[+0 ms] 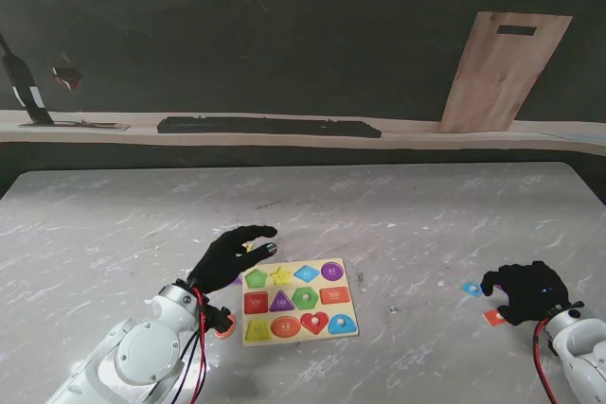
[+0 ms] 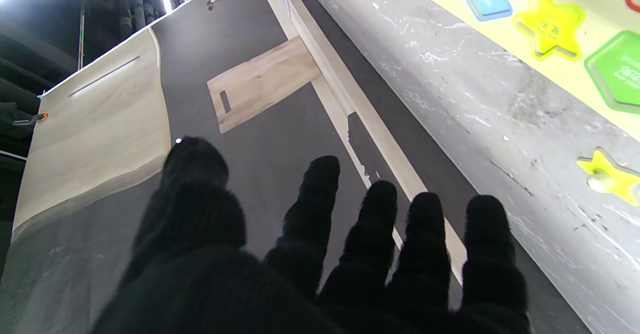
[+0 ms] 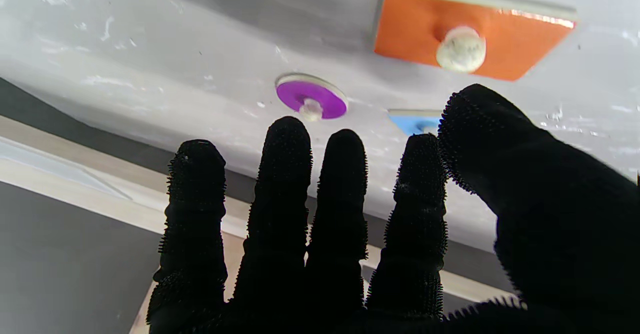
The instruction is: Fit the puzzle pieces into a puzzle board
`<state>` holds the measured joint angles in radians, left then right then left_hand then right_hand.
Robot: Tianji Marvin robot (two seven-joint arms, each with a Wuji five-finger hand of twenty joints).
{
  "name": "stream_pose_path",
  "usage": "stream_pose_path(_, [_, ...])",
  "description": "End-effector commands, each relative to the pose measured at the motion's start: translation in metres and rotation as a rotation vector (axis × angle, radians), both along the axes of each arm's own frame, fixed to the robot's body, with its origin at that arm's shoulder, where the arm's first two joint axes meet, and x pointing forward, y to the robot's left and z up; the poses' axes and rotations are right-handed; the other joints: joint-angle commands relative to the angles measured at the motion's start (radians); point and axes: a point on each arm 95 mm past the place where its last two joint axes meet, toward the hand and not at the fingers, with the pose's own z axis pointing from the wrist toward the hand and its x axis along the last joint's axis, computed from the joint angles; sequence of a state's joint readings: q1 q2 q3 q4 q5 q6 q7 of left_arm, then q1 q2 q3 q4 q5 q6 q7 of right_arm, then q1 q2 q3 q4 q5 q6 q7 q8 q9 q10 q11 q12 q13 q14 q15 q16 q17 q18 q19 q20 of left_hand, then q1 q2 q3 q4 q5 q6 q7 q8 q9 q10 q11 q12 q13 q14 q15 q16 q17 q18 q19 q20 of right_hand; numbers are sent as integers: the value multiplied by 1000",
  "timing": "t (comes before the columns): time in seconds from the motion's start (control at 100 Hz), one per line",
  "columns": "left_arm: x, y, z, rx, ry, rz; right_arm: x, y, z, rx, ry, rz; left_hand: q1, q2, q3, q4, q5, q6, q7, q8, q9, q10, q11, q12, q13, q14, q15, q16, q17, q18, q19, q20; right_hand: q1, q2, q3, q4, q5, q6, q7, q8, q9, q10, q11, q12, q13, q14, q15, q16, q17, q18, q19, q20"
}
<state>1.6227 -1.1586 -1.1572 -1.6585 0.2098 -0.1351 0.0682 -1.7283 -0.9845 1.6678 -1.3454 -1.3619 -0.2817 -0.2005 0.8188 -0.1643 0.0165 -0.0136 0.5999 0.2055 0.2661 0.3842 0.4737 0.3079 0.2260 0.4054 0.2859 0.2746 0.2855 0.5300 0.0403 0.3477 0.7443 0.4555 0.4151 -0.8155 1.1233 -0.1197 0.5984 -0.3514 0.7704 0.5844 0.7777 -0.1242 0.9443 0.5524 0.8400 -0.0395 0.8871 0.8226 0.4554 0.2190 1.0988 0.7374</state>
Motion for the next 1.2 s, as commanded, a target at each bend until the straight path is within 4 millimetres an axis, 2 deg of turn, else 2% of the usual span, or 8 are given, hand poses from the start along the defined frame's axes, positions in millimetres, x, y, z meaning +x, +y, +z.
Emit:
stream_pose_path(0.0, [-1, -2, 0, -5, 3, -6, -6, -3, -7, -11, 22, -5, 8, 29, -30, -12, 16, -27, -13, -5, -1, -15, -9, -10, 23, -17, -19, 6, -12, 6, 0, 13, 34, -33, 38, 0, 25, -19, 31, 7, 22, -26, -9, -6, 21, -23, 5, 0, 10, -8, -5, -10])
stream_pose_path(0.1, [-1, -2, 0, -3, 4, -5, -7, -4, -8, -15, 22, -6, 8, 29, -30, -12, 16, -28, -13, -5, -1, -15, -9, -10, 24, -18, -19, 6, -13, 5, 0, 13, 42, -35, 35, -23, 32, -19, 33, 5, 29, -27, -10, -12, 27, -24, 7, 2, 14, -8, -5, -9])
stream_pose_path(0.27, [-2, -2, 1, -3, 3, -4, -9, -5, -7, -21, 28, -6, 8, 29, -30, -12, 16, -28, -13, -4, -1, -17, -9, -10, 24, -17, -19, 6, -13, 6, 0, 13, 49, -34, 34, -39, 36, -18, 34, 4, 33, -26, -8, -16, 29, -24, 9, 4, 16, -9, -5, -9])
stream_pose_path(0.62, [-2, -2, 1, -2, 4, -6, -16, -10, -7, -25, 28, -12, 8, 29, -29, -12, 16, -27, -13, -4, -2, -15, -9, -10, 22, -17, -20, 5, -14, 6, -1, 13, 35, -30, 31, -36, 54, -21, 44, -18, 39, -25, -4, -16, 34, -22, 15, 9, 16, -6, -6, -8])
stream_pose_path(0.93, [-1, -2, 1, -1, 5, -7, -17, -7, -10, -11, 37, -12, 10, 30, -29, -12, 15, -25, -14, -5, -2, -15, -9, -10, 22, -18, -20, 5, -14, 6, -1, 13, 28, -22, 16, -61, 56, -25, 59, -52, 41, -23, -3, -13, 34, -20, 17, 11, 15, -4, -7, -6])
stream_pose_path(1.0, [-1, -1, 1, 0, 4, -6, -16, -6, -11, -9, 40, -13, 10, 30, -29, -12, 16, -26, -14, -5, -3, -16, -9, -10, 22, -19, -20, 5, -13, 6, -1, 13, 32, -18, 9, -71, 57, -29, 66, -60, 44, -23, -3, -13, 35, -19, 18, 12, 16, -4, -6, -6])
stream_pose_path(1.04, [-2, -1, 1, 0, 3, -5, -16, -6, -12, -8, 42, -14, 9, 30, -30, -12, 15, -26, -14, -5, -2, -15, -9, -10, 23, -19, -20, 6, -13, 5, -1, 13, 41, -21, 7, -92, 58, -33, 102, -98, 46, -23, -3, -13, 36, -19, 19, 13, 16, -4, -6, -4])
stream_pose_path(1.19, [-1, -2, 1, 0, 5, -5, -15, -6, -16, -8, 47, -25, 9, 30, -30, -12, 16, -26, -14, -5, -2, -16, -9, -10, 23, -17, -20, 6, -13, 7, -1, 13, 62, -15, -12, -117, 69, -46, 126, -110, 55, -20, -2, -16, 43, -14, 28, 16, 19, -2, -1, -1])
